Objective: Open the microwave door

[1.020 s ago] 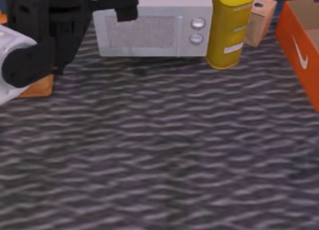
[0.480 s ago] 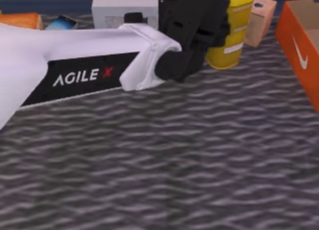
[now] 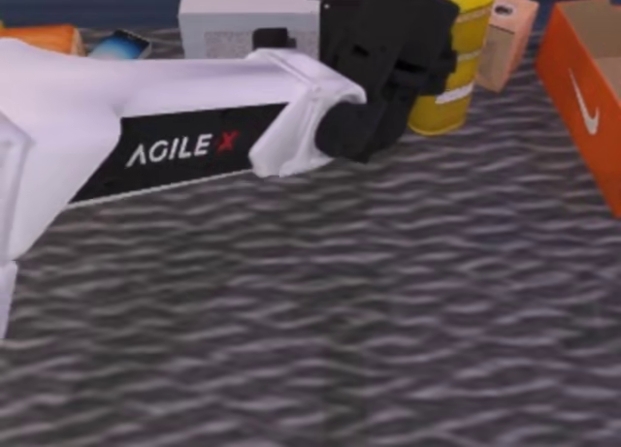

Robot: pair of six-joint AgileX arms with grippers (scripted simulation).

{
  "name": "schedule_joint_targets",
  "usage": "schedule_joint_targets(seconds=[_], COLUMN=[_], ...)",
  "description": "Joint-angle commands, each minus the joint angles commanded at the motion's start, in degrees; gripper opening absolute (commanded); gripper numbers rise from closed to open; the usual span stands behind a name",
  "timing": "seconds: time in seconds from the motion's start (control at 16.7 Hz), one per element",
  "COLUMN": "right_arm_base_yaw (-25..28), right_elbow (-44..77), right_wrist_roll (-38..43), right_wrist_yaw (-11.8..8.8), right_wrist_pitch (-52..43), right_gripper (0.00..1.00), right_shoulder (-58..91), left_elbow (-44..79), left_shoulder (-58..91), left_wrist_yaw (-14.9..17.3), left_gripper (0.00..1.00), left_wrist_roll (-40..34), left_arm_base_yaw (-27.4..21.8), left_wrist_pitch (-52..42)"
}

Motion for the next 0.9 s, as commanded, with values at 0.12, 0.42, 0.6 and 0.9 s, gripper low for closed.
schedule_joint_targets(seconds=[0.12,0.42,0.6,0.9], right_arm_base_yaw=[0.00,0.00,0.00,0.00], right_elbow=[0.00,0.00,0.00,0.00], right_wrist_roll=[0.00,0.00,0.00,0.00], right_wrist_yaw=[0.00,0.00,0.00,0.00], right_wrist_pitch=[0.00,0.00,0.00,0.00], right_gripper=[1.00,1.00,1.00,1.00], right_shoulder=[0.00,0.00,0.00,0.00], left_elbow=[2.98,11.40,12.33,12.33], left_shoulder=[3.03,11.79,12.73,12.73], left_wrist_yaw=[0.99,4.36,4.79,4.79], left_gripper=[1.00,1.00,1.00,0.77], left_wrist_roll=[0.85,3.41,3.72,3.72], left_arm_base_yaw=[1.07,4.90,5.39,5.39], left_wrist_pitch=[0.65,2.51,2.72,2.72])
